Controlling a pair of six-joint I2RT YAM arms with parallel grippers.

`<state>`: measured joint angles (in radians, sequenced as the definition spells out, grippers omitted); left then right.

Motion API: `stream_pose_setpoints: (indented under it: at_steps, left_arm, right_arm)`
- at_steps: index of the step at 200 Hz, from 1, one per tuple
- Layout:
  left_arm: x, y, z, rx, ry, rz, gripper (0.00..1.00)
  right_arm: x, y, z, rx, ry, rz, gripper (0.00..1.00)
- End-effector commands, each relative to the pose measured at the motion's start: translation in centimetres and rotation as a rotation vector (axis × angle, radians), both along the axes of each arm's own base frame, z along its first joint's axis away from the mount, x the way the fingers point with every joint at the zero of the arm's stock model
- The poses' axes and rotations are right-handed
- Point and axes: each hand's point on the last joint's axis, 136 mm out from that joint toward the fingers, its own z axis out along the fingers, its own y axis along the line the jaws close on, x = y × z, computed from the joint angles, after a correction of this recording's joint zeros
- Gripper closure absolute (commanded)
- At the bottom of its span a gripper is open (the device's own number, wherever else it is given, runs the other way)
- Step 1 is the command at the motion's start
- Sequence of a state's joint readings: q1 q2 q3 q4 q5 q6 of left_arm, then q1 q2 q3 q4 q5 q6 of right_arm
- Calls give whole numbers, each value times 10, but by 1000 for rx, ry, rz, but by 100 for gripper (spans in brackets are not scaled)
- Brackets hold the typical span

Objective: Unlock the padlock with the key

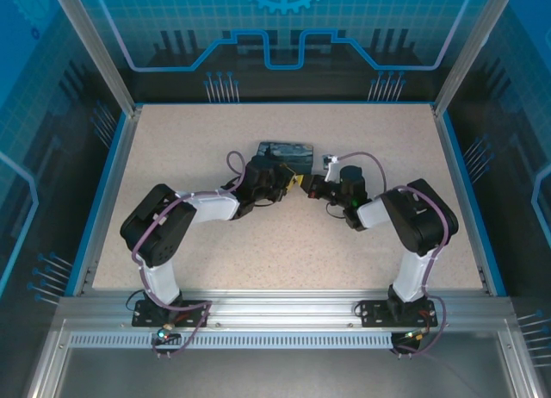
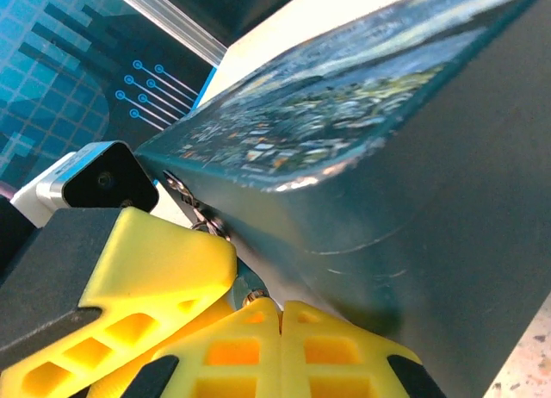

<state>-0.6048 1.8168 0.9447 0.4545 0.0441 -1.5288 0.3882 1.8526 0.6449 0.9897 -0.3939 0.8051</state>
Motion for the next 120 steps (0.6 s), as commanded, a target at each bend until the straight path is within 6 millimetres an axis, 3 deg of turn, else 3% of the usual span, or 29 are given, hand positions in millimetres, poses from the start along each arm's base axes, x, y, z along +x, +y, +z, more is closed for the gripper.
stream_pose_setpoints:
  at_steps: [1, 120]
  left_arm:
    - [-25, -49, 50, -157, -106, -198, 83]
    - [-33, -44, 31, -149, -83, -197, 83]
  right_arm:
    - [-18, 26, -20, 53, 173, 76, 100]
    - [-14, 22, -37, 206, 477, 13, 100]
